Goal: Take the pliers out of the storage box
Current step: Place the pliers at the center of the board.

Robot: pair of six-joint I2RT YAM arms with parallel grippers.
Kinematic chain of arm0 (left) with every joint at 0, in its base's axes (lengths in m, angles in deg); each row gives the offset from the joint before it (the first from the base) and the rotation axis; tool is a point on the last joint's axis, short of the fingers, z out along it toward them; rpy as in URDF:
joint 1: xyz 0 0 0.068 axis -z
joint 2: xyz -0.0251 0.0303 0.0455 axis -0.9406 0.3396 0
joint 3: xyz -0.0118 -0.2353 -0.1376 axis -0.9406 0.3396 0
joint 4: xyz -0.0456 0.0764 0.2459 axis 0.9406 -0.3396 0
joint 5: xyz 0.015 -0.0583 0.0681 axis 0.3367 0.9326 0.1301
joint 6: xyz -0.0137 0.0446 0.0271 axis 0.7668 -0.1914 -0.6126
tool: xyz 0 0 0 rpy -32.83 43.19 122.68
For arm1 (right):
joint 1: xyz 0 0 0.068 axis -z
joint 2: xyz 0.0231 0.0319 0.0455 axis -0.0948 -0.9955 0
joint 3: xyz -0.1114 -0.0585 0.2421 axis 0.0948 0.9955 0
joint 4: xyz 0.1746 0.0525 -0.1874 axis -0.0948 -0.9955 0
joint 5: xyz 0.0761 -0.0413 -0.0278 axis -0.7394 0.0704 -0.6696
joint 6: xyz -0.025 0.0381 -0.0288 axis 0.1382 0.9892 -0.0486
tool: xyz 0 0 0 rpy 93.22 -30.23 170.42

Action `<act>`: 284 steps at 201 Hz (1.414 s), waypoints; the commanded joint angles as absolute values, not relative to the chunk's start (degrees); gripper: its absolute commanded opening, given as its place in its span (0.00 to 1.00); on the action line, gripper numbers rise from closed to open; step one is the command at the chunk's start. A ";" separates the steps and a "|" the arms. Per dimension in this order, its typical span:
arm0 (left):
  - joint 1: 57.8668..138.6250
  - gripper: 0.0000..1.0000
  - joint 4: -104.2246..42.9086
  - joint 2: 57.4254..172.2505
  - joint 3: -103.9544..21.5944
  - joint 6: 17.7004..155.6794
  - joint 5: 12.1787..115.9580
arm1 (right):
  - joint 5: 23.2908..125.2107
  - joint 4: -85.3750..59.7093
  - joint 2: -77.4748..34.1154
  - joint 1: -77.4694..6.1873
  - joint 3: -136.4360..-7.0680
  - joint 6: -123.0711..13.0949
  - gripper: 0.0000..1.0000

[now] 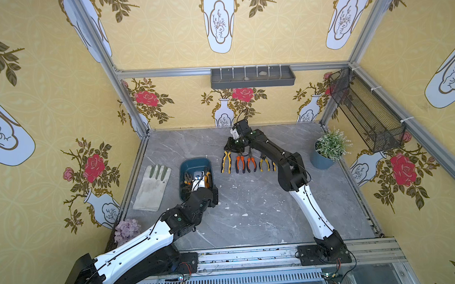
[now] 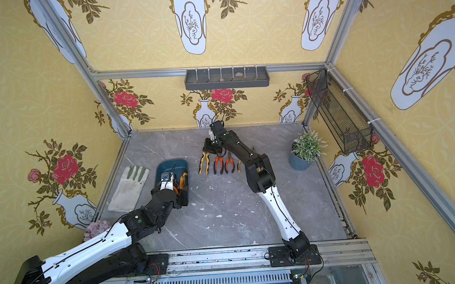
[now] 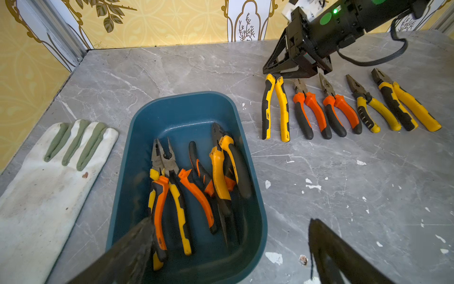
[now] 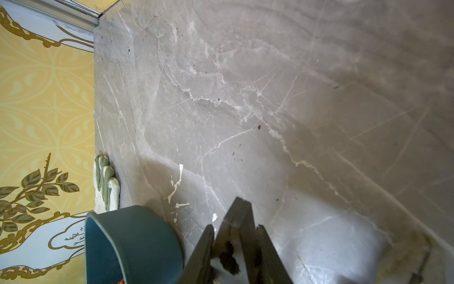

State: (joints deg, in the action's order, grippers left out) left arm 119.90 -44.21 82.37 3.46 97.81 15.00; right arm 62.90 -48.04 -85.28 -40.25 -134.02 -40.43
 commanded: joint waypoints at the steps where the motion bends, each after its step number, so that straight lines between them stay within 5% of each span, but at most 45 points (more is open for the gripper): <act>1: 119.72 0.99 -42.59 82.30 3.99 97.40 15.72 | 63.49 -46.92 -85.66 -40.06 -133.46 -40.78 0.29; 139: 119.45 0.99 -42.51 82.14 4.66 98.12 16.14 | 64.15 -47.22 -85.51 -39.47 -132.65 -40.18 0.35; 209: 113.82 0.99 -47.58 94.20 -8.70 97.21 29.95 | 73.04 -45.22 -64.55 -41.60 -117.17 -42.40 0.32; 227: 110.93 0.80 -49.75 99.64 -15.53 97.89 37.51 | 73.40 -44.16 -58.89 -42.04 -109.59 -41.88 0.12; 240: 109.06 0.25 -50.66 103.90 -19.89 99.12 41.80 | 73.89 -43.72 -56.28 -42.47 -105.45 -41.56 0.03; 248: 108.08 0.00 -51.91 106.60 -22.84 100.33 42.40 | 74.45 -43.22 -55.17 -42.65 -103.30 -41.29 0.01; 284: 104.45 0.00 -53.35 118.47 -30.83 102.56 45.19 | 73.60 -40.46 -55.10 -44.07 -98.10 -39.97 0.01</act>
State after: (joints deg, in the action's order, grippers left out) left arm 106.46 -50.87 112.71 -27.65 100.08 39.83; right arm 73.37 -43.48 -55.01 -43.07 -99.57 -40.87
